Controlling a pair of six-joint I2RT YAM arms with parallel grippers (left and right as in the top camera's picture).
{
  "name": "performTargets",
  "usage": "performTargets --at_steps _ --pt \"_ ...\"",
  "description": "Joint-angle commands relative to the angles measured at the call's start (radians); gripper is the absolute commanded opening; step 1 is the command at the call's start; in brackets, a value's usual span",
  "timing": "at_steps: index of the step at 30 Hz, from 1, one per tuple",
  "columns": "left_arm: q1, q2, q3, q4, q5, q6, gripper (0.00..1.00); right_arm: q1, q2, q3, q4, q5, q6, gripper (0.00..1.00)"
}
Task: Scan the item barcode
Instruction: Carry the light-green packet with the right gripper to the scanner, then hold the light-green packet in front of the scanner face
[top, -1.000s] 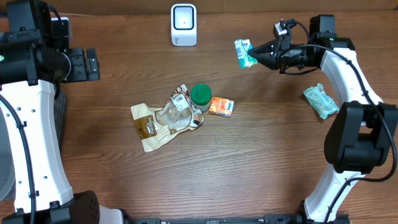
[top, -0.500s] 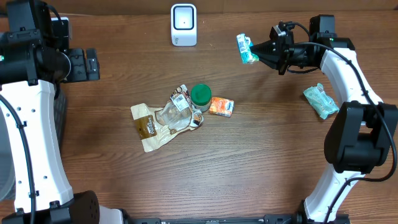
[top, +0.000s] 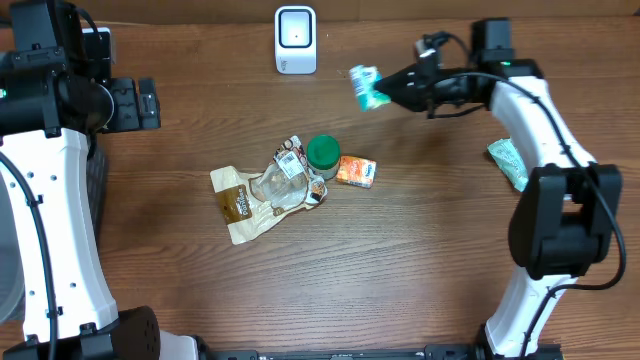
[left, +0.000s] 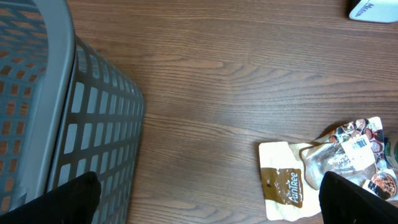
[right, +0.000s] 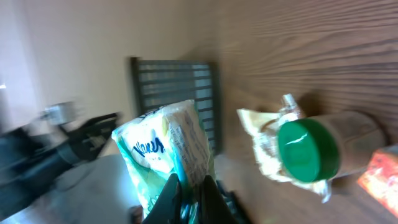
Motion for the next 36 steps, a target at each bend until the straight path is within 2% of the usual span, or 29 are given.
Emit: performTargets --at_steps 1,6,10,14,17,23,27,32,36 --pt "0.009 -0.007 0.007 0.003 -0.002 0.016 1.00 0.079 -0.014 0.072 0.002 0.296 0.018 0.04" --pt "0.009 -0.007 0.007 0.003 -0.002 0.016 1.00 0.183 -0.014 0.294 -0.085 0.704 -0.032 0.04" --pt "0.009 -0.007 0.007 0.003 -0.002 0.016 1.00 0.291 -0.014 0.428 -0.065 1.109 -0.136 0.04" --pt "0.009 -0.007 0.007 0.003 -0.002 0.016 1.00 0.415 -0.001 0.434 0.116 1.552 -0.297 0.04" --pt "0.009 -0.007 0.007 0.003 -0.002 0.016 0.99 0.478 0.045 0.422 0.306 1.759 -0.445 0.04" --pt "0.009 -0.007 0.007 0.003 -0.002 0.016 0.99 0.497 0.166 0.422 0.572 1.789 -0.676 0.04" --pt "0.009 -0.007 0.007 0.003 -0.002 0.016 1.00 0.491 0.251 0.422 0.682 1.788 -0.829 0.04" --pt "0.009 -0.007 0.007 0.003 -0.002 0.016 1.00 0.494 0.356 0.422 0.780 1.717 -1.052 0.04" --pt "0.009 -0.007 0.007 0.003 -0.002 0.016 1.00 0.499 0.404 0.422 0.808 1.709 -1.122 0.04"
